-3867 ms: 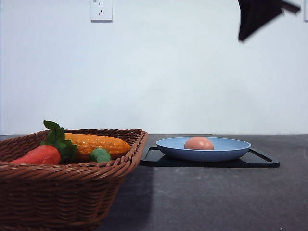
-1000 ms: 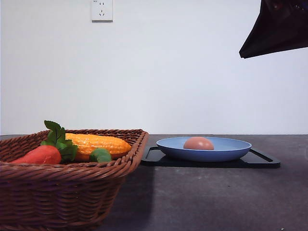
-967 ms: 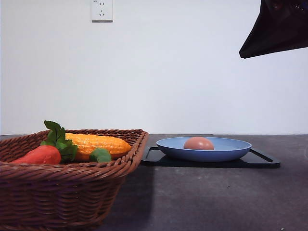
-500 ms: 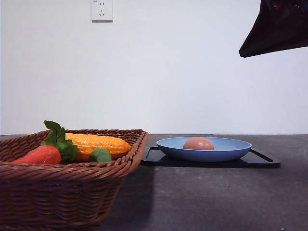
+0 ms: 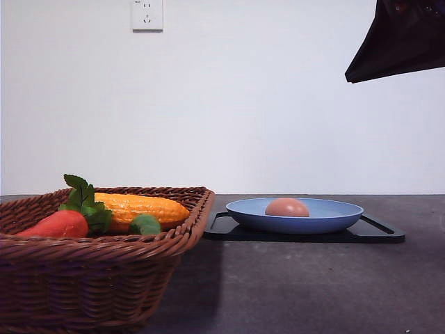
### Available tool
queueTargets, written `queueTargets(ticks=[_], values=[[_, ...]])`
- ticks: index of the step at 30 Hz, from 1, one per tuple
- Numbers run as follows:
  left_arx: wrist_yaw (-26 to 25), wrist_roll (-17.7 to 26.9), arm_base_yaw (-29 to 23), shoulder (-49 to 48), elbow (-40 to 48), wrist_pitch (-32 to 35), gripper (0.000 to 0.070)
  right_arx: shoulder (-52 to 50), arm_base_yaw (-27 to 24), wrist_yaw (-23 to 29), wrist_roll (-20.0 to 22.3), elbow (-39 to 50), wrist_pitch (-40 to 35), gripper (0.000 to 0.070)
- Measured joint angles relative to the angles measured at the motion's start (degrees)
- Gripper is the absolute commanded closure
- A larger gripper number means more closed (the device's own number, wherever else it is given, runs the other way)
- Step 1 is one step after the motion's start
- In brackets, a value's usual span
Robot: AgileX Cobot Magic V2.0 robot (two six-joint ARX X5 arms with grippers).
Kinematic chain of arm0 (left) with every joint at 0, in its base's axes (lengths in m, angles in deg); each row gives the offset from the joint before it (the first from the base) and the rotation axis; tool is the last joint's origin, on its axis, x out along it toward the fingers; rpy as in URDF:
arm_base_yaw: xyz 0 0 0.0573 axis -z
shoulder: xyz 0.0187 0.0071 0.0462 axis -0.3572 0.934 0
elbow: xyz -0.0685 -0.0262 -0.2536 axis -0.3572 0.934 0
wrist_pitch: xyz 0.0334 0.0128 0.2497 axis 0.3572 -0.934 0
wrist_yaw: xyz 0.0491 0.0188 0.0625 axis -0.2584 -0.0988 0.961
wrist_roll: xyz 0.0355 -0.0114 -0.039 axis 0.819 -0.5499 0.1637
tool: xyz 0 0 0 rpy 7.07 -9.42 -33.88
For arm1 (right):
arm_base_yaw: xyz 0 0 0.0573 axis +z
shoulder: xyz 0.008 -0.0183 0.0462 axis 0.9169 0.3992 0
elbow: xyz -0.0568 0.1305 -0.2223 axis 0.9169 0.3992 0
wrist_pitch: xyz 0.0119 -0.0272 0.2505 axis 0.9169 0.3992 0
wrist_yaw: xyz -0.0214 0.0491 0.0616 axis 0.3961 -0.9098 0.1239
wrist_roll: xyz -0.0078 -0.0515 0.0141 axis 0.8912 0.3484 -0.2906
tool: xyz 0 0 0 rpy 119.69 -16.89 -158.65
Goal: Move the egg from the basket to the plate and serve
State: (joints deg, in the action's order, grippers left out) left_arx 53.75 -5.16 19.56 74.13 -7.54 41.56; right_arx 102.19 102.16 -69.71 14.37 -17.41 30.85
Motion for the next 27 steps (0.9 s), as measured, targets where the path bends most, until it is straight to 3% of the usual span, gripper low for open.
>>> queueTargets(ticks=[5,8,14,23,27], values=[[0.0,0.0,0.0,0.0,0.0,0.0,0.0700,-5.1,-0.9,2.8,4.3,0.1,2.2,0.0700],[0.0,0.0,0.0,0.0,0.0,0.0,0.0700,-11.3,-2.3,2.8,8.4,2.3,-1.4,0.0700],[0.0,0.0,0.0,0.0,0.0,0.0,0.0700,-21.8,-8.0,1.9,10.8,15.5,-8.7,0.0700],[0.0,0.0,0.0,0.0,0.0,0.0,0.0700,-35.8,-22.4,-9.9,10.1,26.6,-10.0,0.0700],[0.0,0.0,0.0,0.0,0.0,0.0,0.0700,-40.3,-27.0,-12.2,10.0,28.4,-10.0,0.0700]])
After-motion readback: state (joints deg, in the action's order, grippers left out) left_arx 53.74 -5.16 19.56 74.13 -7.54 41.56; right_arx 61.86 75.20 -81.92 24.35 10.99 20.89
